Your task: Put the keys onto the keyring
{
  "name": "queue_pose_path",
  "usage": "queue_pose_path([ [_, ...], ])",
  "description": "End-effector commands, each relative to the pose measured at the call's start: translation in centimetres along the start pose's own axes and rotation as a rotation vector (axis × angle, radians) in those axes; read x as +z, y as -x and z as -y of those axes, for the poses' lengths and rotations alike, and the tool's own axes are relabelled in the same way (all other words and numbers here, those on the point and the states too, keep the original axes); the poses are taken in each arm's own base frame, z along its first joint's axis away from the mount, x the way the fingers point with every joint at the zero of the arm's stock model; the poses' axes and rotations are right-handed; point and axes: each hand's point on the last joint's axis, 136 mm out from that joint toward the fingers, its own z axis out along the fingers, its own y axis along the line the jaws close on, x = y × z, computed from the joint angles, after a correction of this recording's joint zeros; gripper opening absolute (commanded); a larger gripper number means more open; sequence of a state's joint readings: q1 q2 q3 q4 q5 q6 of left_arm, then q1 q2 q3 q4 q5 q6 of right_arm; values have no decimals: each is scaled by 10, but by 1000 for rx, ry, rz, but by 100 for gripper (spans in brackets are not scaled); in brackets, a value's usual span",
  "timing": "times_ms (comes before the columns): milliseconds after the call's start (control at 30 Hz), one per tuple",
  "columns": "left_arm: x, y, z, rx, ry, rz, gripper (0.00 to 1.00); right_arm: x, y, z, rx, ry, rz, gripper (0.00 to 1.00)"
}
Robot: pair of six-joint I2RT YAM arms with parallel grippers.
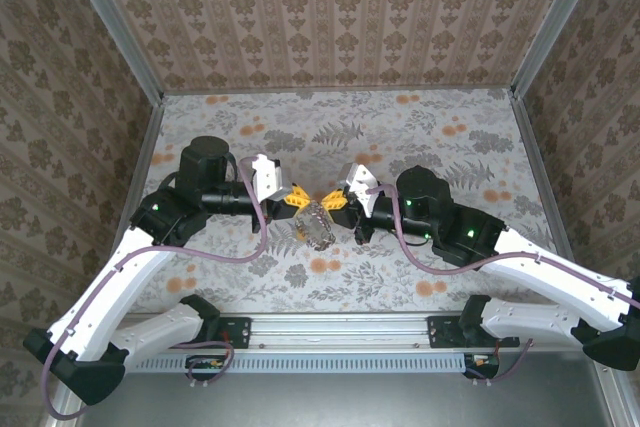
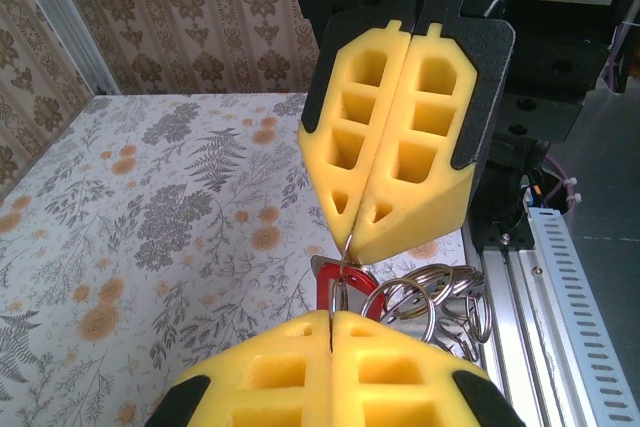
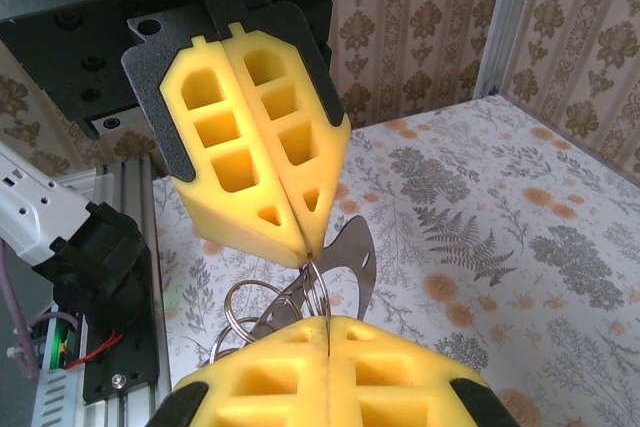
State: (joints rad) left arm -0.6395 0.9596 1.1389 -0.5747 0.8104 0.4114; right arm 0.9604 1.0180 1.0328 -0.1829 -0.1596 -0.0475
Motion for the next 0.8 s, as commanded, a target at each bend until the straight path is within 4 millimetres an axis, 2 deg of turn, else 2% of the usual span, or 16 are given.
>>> queue_pose_path([
  [0, -6, 11, 2, 16, 6, 43, 0, -3, 3, 2, 9, -19, 14, 0],
  [767, -7, 13, 4, 21, -1, 49, 0, 6, 3, 1, 3, -5, 11, 0],
])
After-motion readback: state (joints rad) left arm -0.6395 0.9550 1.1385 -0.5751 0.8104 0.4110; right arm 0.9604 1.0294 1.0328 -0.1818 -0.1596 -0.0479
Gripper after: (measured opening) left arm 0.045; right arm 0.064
